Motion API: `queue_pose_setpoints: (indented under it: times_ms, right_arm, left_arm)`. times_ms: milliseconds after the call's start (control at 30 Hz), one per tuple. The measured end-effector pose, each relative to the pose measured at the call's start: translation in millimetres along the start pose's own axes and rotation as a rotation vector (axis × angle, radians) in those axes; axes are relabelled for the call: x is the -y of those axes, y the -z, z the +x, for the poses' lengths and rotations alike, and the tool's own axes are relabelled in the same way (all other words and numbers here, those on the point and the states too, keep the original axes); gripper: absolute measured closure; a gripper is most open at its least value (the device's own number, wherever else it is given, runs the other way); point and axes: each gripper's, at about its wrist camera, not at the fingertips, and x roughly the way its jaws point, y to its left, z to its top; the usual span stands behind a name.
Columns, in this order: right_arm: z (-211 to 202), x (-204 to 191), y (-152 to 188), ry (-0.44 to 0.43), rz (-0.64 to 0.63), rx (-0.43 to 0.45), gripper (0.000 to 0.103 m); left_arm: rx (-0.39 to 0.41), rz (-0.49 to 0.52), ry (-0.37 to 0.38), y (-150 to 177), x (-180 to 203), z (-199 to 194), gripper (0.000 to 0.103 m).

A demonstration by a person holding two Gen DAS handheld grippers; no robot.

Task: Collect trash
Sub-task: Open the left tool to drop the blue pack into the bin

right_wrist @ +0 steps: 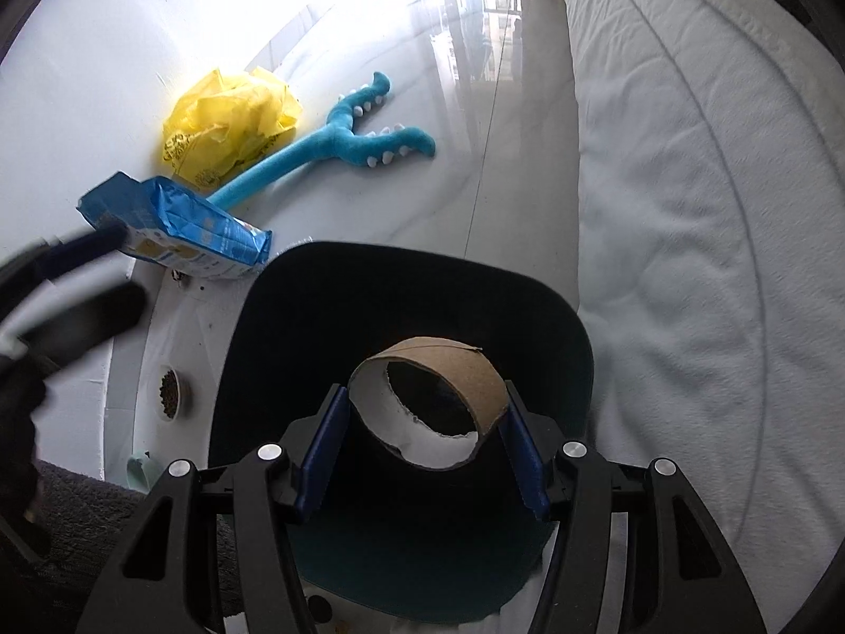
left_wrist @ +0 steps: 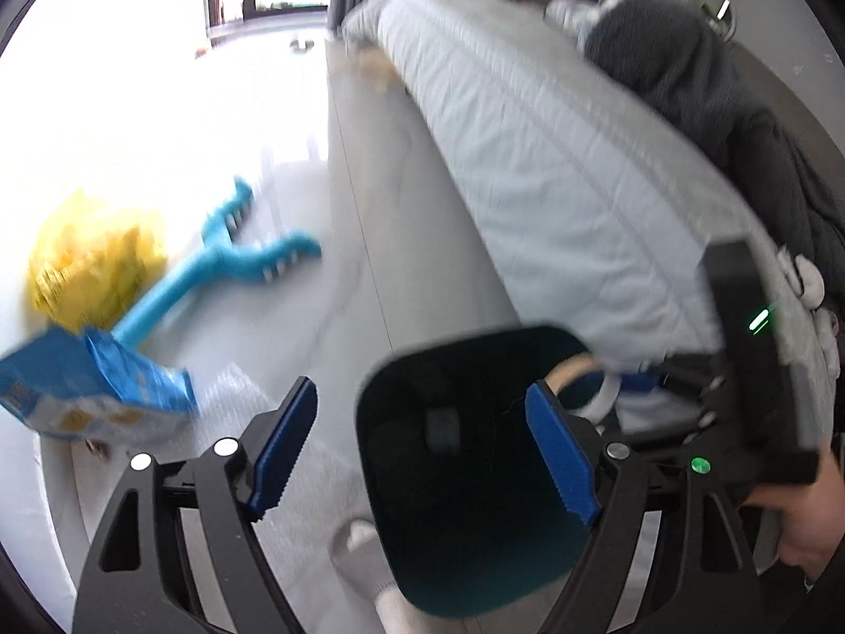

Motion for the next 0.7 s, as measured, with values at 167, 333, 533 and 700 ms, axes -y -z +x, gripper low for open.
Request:
queue_pose_setpoints:
  times_ms: [167, 333, 533, 700]
  right_arm:
    - [8.1, -3.8, 0.6, 0.019, -0.015, -0.012, 0.044]
    - [7.0, -11.2, 3.0, 0.045, -0.058, -0.014, 0.037]
    - [-2.4, -11.9, 4.6, 0.037, -0.072, 0.01, 0.027]
    - [-25.9, -12.8, 4.9, 0.016, -0.08, 0.062, 0.027]
  left_arm:
    - [0.114, 0.0, -0.007, -12.8, 1.9, -24.0, 0.02]
    - [0.229, -0.029, 0.065, -28.4, 4.2, -48.2, 0.016]
    - [0.325, -0.013, 0.065, -41.5, 17.5, -71.5, 0.01]
    - [0.376, 0.042, 0.029, -48.9, 33.3, -84.3, 0.01]
